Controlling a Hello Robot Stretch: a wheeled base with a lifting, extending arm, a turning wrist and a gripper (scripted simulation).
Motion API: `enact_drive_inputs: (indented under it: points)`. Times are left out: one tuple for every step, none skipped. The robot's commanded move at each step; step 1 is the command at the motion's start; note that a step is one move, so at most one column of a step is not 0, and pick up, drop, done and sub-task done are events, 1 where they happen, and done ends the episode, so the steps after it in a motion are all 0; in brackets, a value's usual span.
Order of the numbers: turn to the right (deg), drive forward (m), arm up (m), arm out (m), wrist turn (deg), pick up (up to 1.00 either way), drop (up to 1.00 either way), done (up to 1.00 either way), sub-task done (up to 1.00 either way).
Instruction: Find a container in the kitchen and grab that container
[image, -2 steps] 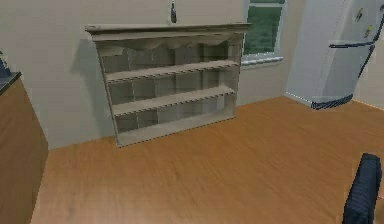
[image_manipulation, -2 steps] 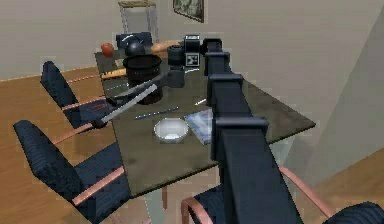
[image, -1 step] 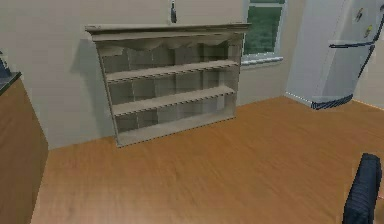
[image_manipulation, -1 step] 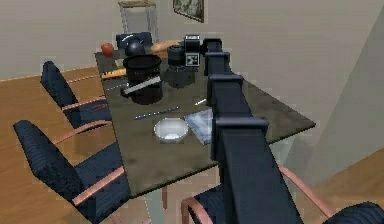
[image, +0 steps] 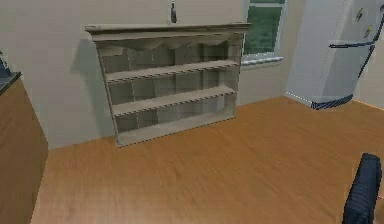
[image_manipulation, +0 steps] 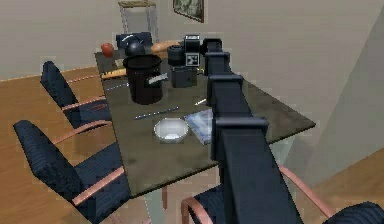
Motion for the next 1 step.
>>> enact_drive_inputs:
  points:
    - [0.0,0.0,-0.24,0.0,0.0,0.0,0.0,0.0,0.0]
